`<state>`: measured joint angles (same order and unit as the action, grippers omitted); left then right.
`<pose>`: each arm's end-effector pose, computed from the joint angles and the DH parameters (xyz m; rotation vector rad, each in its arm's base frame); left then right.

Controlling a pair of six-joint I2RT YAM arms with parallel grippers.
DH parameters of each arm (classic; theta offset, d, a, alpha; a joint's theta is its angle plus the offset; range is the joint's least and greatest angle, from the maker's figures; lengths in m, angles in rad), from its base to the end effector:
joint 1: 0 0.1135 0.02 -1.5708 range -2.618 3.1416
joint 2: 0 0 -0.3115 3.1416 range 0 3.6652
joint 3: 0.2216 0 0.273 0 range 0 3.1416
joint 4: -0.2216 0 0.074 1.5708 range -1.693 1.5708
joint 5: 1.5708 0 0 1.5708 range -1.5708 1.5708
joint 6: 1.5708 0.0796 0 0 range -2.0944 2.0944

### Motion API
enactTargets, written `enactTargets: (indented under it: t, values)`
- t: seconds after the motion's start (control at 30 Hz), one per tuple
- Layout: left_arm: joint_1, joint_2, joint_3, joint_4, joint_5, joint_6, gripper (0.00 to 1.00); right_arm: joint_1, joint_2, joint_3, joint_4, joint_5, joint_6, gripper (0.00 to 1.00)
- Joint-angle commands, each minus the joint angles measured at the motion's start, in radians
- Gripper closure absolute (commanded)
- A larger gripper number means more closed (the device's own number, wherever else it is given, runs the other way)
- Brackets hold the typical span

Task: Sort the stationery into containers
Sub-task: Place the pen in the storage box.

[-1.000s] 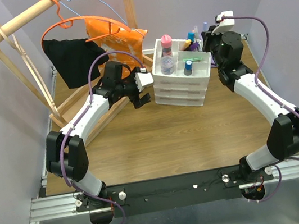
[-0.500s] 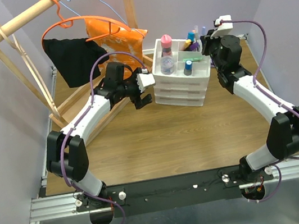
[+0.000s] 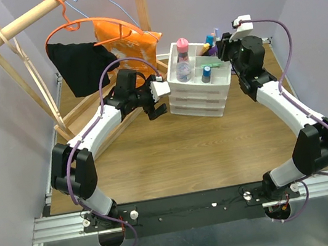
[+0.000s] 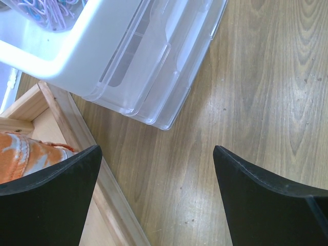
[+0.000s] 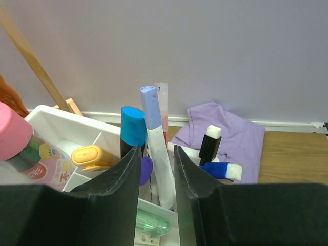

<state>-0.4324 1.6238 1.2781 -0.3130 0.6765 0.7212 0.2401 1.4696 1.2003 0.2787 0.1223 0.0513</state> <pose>0.3559 -0.2192 0.3075 1.4423 1.5554 -0.5801 0.4046 0.0891 0.4118 -0.0510 1.5622 0.1341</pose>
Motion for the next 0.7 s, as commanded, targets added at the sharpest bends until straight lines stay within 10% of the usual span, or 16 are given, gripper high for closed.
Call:
enactTargets:
  t: [0.0,0.67]
  values:
    - [-0.003,-0.012,-0.017,0.038,0.005,0.007,0.01,-0.005,-0.031,0.039,-0.049,0.004,-0.016,0.61]
    - [-0.012,-0.018,0.001,0.052,0.001,-0.016,0.01,-0.005,-0.091,0.177,-0.209,-0.010,-0.041,0.55]
